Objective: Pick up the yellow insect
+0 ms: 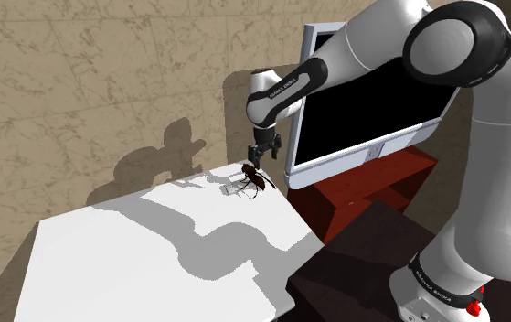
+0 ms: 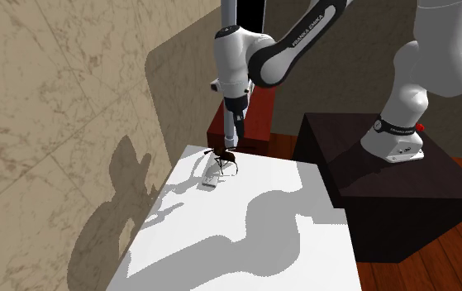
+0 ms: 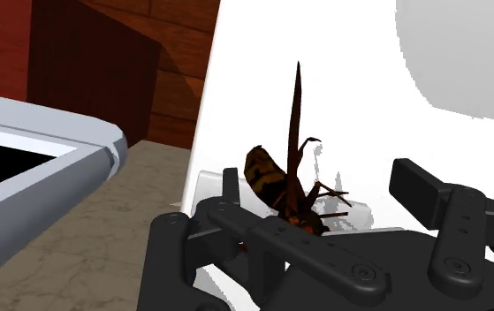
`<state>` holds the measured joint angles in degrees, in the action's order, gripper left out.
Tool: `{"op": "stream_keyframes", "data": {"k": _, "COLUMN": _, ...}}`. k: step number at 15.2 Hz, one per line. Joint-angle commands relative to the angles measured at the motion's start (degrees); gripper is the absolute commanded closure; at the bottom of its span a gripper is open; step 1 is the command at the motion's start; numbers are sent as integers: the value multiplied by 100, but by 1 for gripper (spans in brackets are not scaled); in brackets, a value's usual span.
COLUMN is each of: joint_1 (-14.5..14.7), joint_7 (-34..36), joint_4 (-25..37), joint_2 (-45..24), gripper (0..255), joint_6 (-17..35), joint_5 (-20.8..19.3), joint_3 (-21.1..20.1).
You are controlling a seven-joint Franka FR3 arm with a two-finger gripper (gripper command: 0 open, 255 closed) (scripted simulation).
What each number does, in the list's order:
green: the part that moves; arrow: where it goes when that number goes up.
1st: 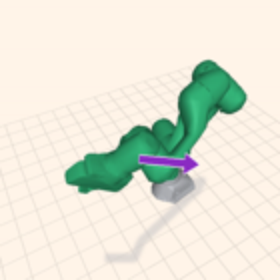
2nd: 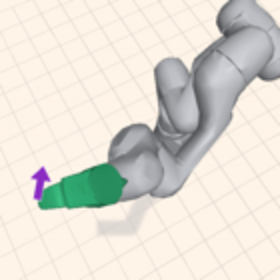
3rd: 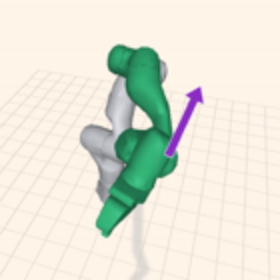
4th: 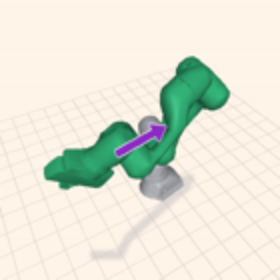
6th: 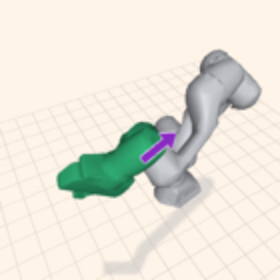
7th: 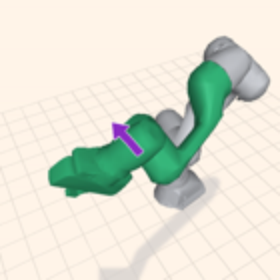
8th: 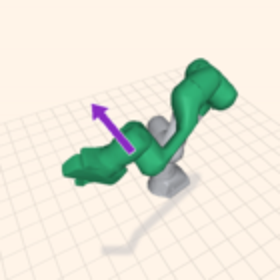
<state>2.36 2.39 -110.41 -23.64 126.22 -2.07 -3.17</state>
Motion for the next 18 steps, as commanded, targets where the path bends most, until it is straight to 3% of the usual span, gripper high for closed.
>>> {"op": "stream_keyframes", "data": {"k": 1, "joint_1": 41, "joint_7": 23, "joint_4": 400, "joint_2": -441, "gripper": 0, "joint_6": 43, "joint_5": -77, "joint_3": 17}}
{"op": "stream_keyframes", "data": {"k": 3, "joint_1": 78, "joint_7": 32, "joint_4": 829, "joint_2": -870, "gripper": 0, "joint_6": 44, "joint_5": -140, "joint_3": 39}}
{"op": "stream_keyframes", "data": {"k": 12, "joint_1": 92, "joint_7": 55, "joint_4": 842, "joint_2": -1279, "gripper": 0, "joint_6": 439, "joint_5": -168, "joint_3": 59}}
{"op": "stream_keyframes", "data": {"k": 13, "joint_1": 96, "joint_7": 59, "joint_4": 855, "joint_2": -1286, "gripper": 255, "joint_6": 432, "joint_5": -168, "joint_3": 58}}
{"op": "stream_keyframes", "data": {"k": 18, "joint_1": 92, "joint_7": 55, "joint_4": 859, "joint_2": -1287, "gripper": 255, "joint_6": 429, "joint_5": -168, "joint_3": 59}}
